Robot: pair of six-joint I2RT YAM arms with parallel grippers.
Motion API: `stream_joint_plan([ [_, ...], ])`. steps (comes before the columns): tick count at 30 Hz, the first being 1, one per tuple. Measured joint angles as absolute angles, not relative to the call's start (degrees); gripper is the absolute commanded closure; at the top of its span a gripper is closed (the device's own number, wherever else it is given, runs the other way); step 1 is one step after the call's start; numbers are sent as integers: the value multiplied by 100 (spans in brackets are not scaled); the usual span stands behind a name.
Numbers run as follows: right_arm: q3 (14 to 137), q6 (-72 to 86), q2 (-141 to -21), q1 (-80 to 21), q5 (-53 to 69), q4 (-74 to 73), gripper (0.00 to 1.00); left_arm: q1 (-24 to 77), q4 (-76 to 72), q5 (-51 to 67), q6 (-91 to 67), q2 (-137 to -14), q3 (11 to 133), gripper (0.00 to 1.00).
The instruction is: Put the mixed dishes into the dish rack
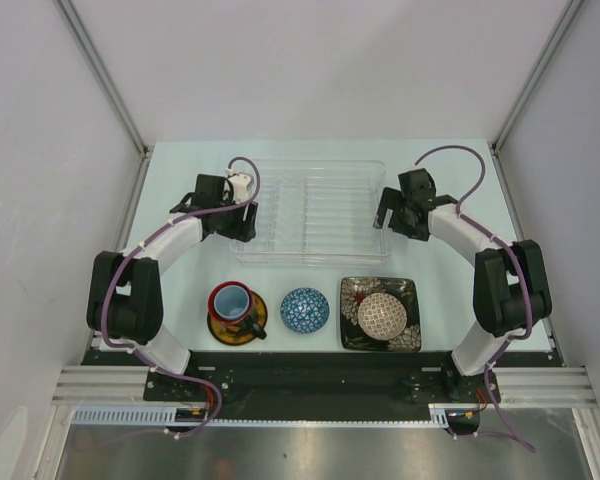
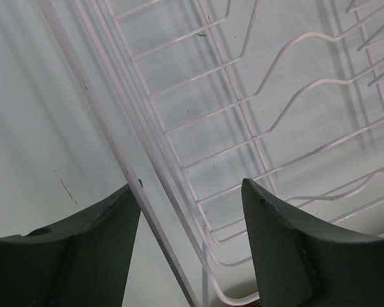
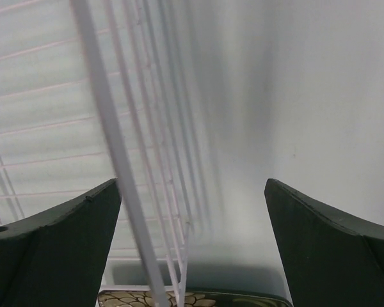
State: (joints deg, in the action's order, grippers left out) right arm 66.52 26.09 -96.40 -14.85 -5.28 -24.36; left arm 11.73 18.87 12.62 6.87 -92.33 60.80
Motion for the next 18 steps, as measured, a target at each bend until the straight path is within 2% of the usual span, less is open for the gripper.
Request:
stream_joint_plan([
  [9,7166,2364,-9445,-1599,-427,-2526,0,1173,1938,1280,548,-9185,6270,32],
  [16,7924,2270,-10001,-1341,-344,-2620,0,1175,1957,1278,495,-9177,6270,32],
  [18,7942,2239,-10062,-1356,-460,-2698,0,1175,2032,1262,499,-9146,6281,29],
])
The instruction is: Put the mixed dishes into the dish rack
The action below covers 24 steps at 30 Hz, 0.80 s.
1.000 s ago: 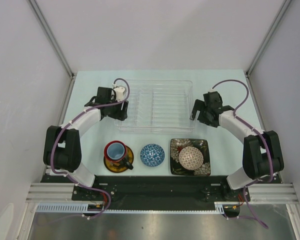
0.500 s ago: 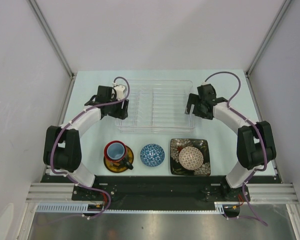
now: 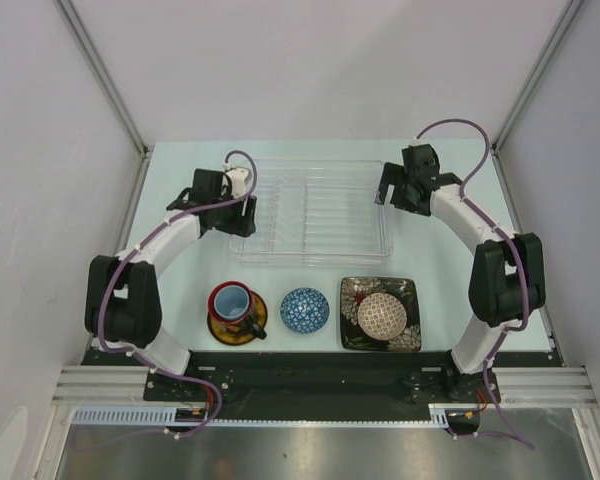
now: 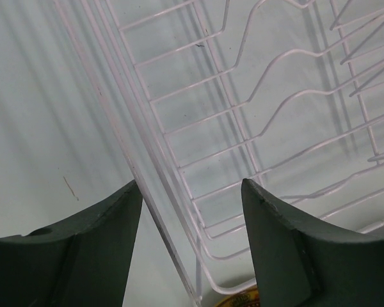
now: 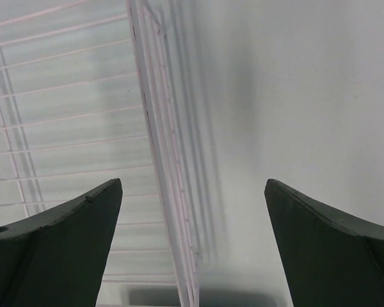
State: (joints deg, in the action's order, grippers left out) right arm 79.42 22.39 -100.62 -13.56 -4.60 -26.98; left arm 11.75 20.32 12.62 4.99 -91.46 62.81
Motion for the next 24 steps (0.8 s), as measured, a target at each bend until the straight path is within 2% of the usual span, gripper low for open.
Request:
stream_joint_plan([
  [2,7942,2152,-9950,-1446,-716,-2834,0,1173,2213,1260,499,-9085,6403,25],
  [4,7940,2040,-9653,-1608,-937,-2919,0,1149,2381,1264,508,-8993,6650,16],
  [8,7913,1942,-8458,-2250,-1140,-3111,0,1107,2561,1269,526,-8597,7179,4],
  [11,7502,2010,-7258,-2915,-1194,-3212,2,1092,2615,1282,563,-8128,7369,3],
  [13,7096,2169,-6630,-3398,-1267,-3437,11,1083,2663,1286,596,-7841,7384,4],
  [16,6292,2600,-6031,-4040,-1361,-3789,16,1083,2783,1278,631,-7590,7371,4],
  [20,5319,3371,-6080,-4427,-1509,-4521,21,1076,2864,1264,655,-7485,7255,5],
  [24,4731,4202,-6136,-4556,-1761,-5336,19,1074,2998,1267,652,-7485,7188,5],
])
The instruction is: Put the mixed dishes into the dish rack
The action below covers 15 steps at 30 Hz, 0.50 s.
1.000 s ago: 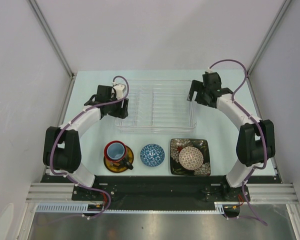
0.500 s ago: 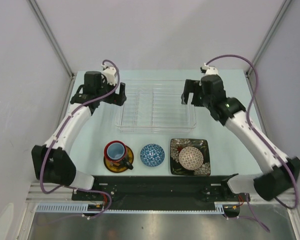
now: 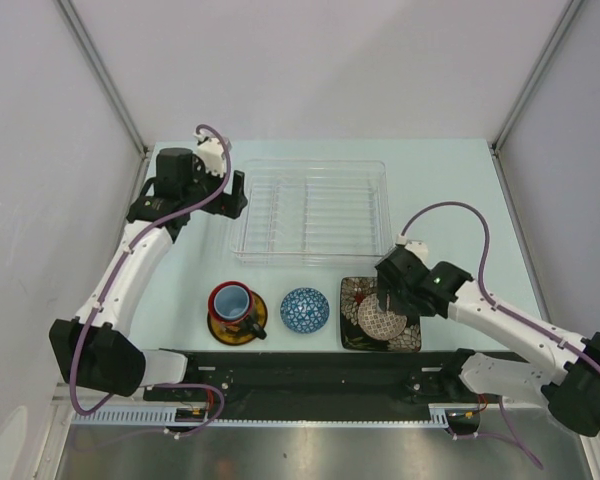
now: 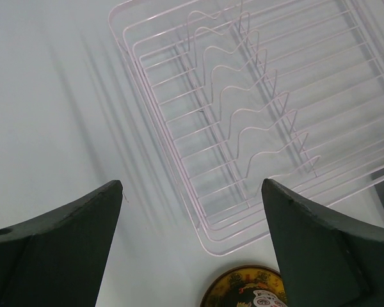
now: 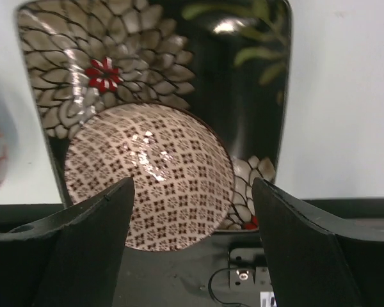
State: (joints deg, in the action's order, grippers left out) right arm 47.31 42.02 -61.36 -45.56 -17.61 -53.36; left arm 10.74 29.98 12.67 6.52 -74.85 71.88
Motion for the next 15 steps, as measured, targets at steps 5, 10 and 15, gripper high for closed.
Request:
stream_joint_plan([
  [5,4716,4506,-5771,-4823,-1907,-5559,18,1074,3013,1269,650,-7485,7150,5],
  [10,5116,4388,-5723,-5280,-1896,-5518,19,1072,2993,1271,648,-7485,7019,6],
  [15,5581,4241,-6353,-5870,-1898,-5448,20,1074,2974,1271,646,-7485,6858,7],
])
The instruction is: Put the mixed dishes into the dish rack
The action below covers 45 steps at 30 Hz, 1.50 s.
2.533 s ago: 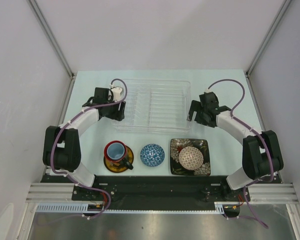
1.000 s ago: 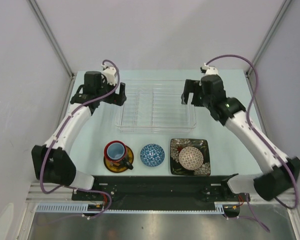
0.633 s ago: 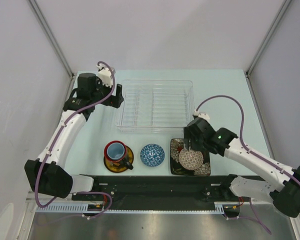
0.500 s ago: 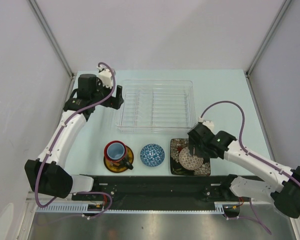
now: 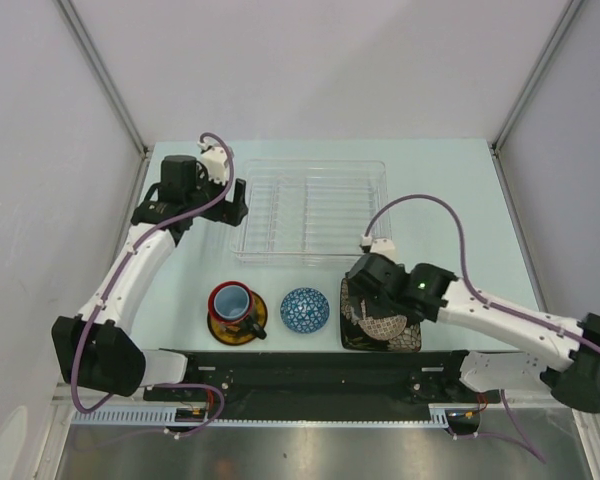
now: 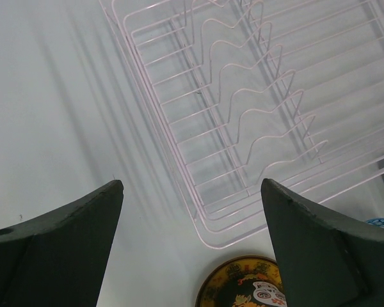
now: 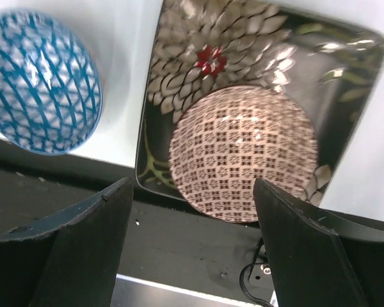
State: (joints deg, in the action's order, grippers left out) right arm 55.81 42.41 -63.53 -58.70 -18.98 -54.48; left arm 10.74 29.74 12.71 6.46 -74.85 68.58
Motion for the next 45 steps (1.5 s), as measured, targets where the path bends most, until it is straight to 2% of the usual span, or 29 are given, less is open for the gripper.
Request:
stream_joint_plan([
  [8,5741,4154,-7819,-6488,-1907,-5485,26,1059,2932,1264,650,-7393,6744,6],
  [22,5673,4045,-8412,-6504,-2231,-5369,30,895,2803,1267,655,-7087,6514,6],
  [25,5507,4051,-8464,-6504,-2259,-5275,34,854,2799,1267,655,-7087,6512,7],
  [37,5229,4123,-8573,-6506,-2296,-5009,73,768,2797,1269,652,-7089,6512,7],
  [42,5247,4058,-8573,-6504,-2386,-5000,100,751,2762,1269,652,-7122,6510,7],
  [45,5330,4023,-8569,-6471,-2443,-5092,100,742,2709,1267,652,-7164,6504,7],
])
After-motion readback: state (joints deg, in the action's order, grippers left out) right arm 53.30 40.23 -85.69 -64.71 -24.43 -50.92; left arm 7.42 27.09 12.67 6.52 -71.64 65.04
